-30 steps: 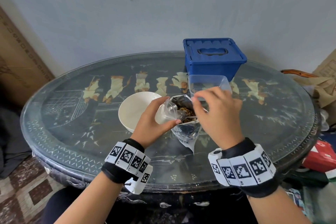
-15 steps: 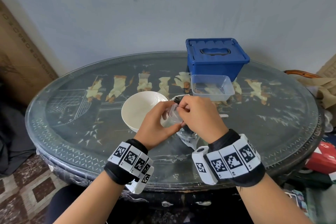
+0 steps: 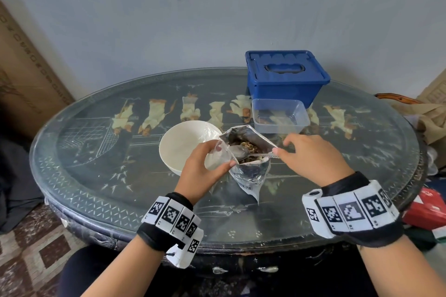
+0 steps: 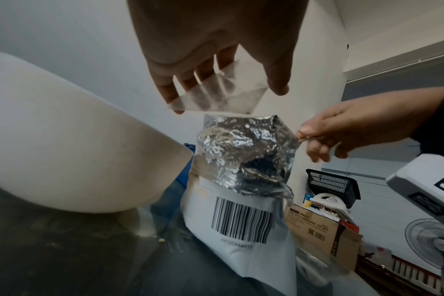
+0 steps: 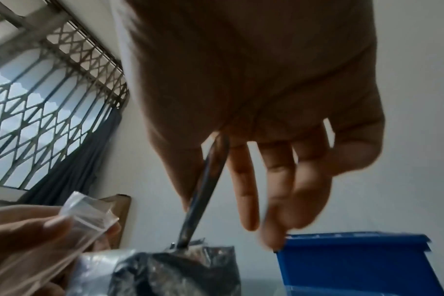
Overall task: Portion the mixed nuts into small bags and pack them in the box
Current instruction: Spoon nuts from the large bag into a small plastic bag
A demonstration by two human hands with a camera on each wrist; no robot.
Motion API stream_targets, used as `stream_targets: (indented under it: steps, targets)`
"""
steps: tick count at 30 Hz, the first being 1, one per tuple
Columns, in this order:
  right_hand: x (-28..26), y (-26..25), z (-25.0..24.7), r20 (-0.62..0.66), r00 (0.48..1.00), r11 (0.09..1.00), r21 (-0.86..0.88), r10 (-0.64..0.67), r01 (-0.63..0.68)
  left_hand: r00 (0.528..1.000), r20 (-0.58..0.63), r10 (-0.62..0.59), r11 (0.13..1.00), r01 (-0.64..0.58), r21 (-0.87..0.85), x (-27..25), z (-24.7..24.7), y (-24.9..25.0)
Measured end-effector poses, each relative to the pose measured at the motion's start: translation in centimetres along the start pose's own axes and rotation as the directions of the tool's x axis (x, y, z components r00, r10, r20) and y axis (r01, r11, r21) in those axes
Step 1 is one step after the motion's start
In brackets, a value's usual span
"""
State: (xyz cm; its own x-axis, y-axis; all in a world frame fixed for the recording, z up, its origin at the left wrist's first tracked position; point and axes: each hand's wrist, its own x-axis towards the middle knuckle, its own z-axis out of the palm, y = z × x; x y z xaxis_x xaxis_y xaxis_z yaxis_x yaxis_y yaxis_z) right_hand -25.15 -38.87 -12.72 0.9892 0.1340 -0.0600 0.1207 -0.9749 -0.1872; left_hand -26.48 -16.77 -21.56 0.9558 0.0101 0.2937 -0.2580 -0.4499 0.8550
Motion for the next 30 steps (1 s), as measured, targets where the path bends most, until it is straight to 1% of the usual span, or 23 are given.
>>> stream_targets:
  steps: [2, 4, 5, 7, 8, 9, 10, 11, 12, 13, 14, 15, 16, 18, 20, 24, 27, 30]
  targets:
    - [0.2, 0.3, 0.5, 0.005, 1.0, 0.982, 0.186, -0.019, 0.018, 0.999, -0.031, -0.014, 0.999, 0.015, 0.029, 0.3, 0.2, -0.1]
    - [0.5, 0.2, 0.9, -0.075, 0.997, 0.929, 0.369, -0.01, 0.037, 0.998, -0.043, -0.041, 0.998, 0.042, 0.043, 0.8, 0.5, -0.1]
    - [0.6, 0.0, 1.0, -0.137, 0.99, 0.879, 0.475, 0.025, 0.043, 0.998, -0.039, -0.058, 0.997, 0.06, 0.045, 0.9, 0.6, -0.2]
    - [0.9, -0.9, 1.3, -0.233, 0.965, 0.72, 0.689, 0.12, 0.076, 0.995, -0.025, -0.096, 0.994, 0.097, 0.043, 1.1, 0.9, -0.2]
    - [1.1, -1.5, 1.5, -0.243, 0.956, 0.629, 0.772, 0.161, 0.09, 0.994, -0.017, -0.11, 0.993, 0.11, 0.043, 1.2, 1.1, -0.3]
    - [1.4, -2.0, 1.7, -0.237, 0.953, 0.561, 0.823, 0.188, 0.094, 0.993, -0.011, -0.115, 0.992, 0.116, 0.042, 1.1, 1.3, -0.3]
    - [1.6, -2.5, 2.0, -0.23, 0.953, 0.538, 0.838, 0.197, 0.091, 0.993, -0.011, -0.117, 0.992, 0.117, 0.038, 1.1, 1.4, -0.2]
    - [1.8, -2.9, 2.3, -0.234, 0.953, 0.556, 0.826, 0.191, 0.091, 0.993, -0.015, -0.116, 0.993, 0.116, 0.031, 1.0, 1.6, -0.2]
    - [1.9, -3.1, 2.6, -0.259, 0.95, 0.601, 0.792, 0.173, 0.106, 0.993, -0.02, -0.117, 0.993, 0.118, 0.019, 1.0, 1.7, -0.2]
    - [2.0, -3.2, 2.8, -0.315, 0.939, 0.664, 0.733, 0.14, 0.146, 0.993, -0.023, -0.12, 0.993, 0.12, 0.005, 0.9, 1.8, -0.2]
    - [1.9, -3.0, 2.8, -0.401, 0.912, 0.728, 0.651, 0.089, 0.215, 0.992, -0.024, -0.124, 0.992, 0.124, -0.009, 0.9, 1.8, -0.2]
    - [1.8, -2.7, 2.7, -0.493, 0.87, 0.773, 0.56, 0.023, 0.298, 0.992, -0.02, -0.126, 0.992, 0.126, -0.023, 0.8, 1.8, -0.2]
    - [1.6, -2.3, 2.5, -0.565, 0.823, 0.794, 0.478, -0.05, 0.376, 0.992, -0.016, -0.125, 0.992, 0.124, -0.035, 0.8, 1.8, -0.3]
    - [1.4, -1.5, 1.7, -0.633, 0.755, 0.802, 0.354, -0.172, 0.48, 0.994, -0.008, -0.113, 0.993, 0.112, -0.045, 0.8, 1.8, -0.4]
    - [1.3, -0.8, 1.2, -0.639, 0.724, 0.803, 0.273, -0.26, 0.53, 0.994, 0.001, -0.108, 0.993, 0.108, -0.049, 0.9, 1.8, -0.4]
    - [0.9, -0.6, 1.7, -0.593, 0.692, 0.802, 0.126, -0.411, 0.584, 0.996, 0.022, -0.081, 0.996, 0.082, -0.038, 1.0, 1.8, -0.5]
    - [0.8, -0.7, 2.4, -0.569, 0.686, 0.821, 0.032, -0.454, 0.57, 0.998, 0.045, -0.041, 0.999, 0.041, -0.006, 1.1, 1.7, -0.5]
    - [0.7, -0.7, 2.5, -0.559, 0.691, 0.842, -0.021, -0.457, 0.54, 0.999, 0.05, -0.018, 0.999, 0.016, 0.046, 1.1, 1.5, -0.6]
